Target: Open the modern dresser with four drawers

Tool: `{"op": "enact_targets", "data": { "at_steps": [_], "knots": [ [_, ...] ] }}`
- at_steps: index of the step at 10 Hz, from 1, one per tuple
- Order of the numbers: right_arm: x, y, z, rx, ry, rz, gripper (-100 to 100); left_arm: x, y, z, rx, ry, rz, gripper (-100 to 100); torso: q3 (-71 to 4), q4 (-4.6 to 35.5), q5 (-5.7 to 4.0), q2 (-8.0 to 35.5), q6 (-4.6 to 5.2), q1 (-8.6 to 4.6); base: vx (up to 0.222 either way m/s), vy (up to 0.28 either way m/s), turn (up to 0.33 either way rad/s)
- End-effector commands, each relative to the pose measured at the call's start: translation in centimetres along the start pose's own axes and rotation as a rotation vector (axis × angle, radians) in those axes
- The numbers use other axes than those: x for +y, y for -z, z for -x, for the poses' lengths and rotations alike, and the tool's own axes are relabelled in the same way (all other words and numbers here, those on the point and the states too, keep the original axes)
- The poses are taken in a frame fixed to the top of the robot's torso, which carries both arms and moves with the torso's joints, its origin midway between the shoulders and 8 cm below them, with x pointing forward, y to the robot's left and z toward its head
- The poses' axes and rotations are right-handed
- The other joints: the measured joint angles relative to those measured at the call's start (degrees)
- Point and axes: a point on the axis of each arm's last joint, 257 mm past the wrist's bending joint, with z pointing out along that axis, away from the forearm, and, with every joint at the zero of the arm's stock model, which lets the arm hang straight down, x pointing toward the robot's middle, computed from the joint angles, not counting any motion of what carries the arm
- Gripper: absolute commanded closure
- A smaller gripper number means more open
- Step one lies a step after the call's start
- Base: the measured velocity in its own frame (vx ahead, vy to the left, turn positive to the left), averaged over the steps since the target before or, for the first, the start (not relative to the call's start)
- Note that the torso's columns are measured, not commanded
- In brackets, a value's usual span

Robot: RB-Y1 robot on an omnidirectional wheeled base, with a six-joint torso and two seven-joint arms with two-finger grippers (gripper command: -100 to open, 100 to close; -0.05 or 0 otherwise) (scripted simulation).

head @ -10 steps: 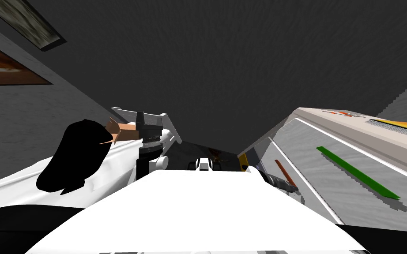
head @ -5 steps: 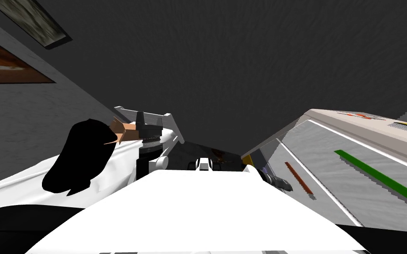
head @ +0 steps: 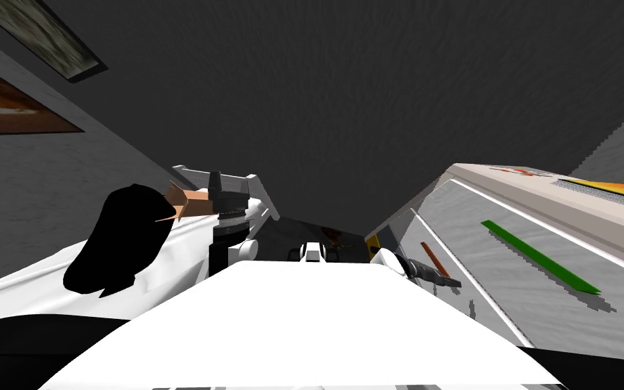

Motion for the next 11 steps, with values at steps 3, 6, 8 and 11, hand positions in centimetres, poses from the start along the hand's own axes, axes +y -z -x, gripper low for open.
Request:
{"op": "enact_targets", "data": {
  "at_steps": [3,6,8,11],
  "knots": [
    [-0.3,-2.8,-1.9,0.014,0.014,-0.007,100,0.0,0.0,0.0,0.000,0.001,0.000,0,0.03,0.02,0.03,0.05,-0.06,0.07,0.006,0.065,0.170],
    [-0.9,-5.6,-4.5,0.042,0.040,-0.018,100,0.0,0.0,0.0,0.000,0.000,0.000,0,0.11,0.05,-0.03,0.19,0.03,-0.28,-0.001,0.139,0.135],
    [-1.9,-8.3,-6.4,0.066,0.039,-0.029,100,0.0,0.0,0.0,0.000,0.000,0.000,0,0.06,0.04,-0.12,0.10,-0.05,-0.46,0.008,0.099,0.232],
    [-3.4,-11.0,-9.1,0.104,0.051,-0.047,100,0.0,0.0,0.0,0.000,0.000,0.000,0,0.07,0.03,-0.02,0.11,0.03,-0.18,0.012,0.118,0.145]
  ]
}}
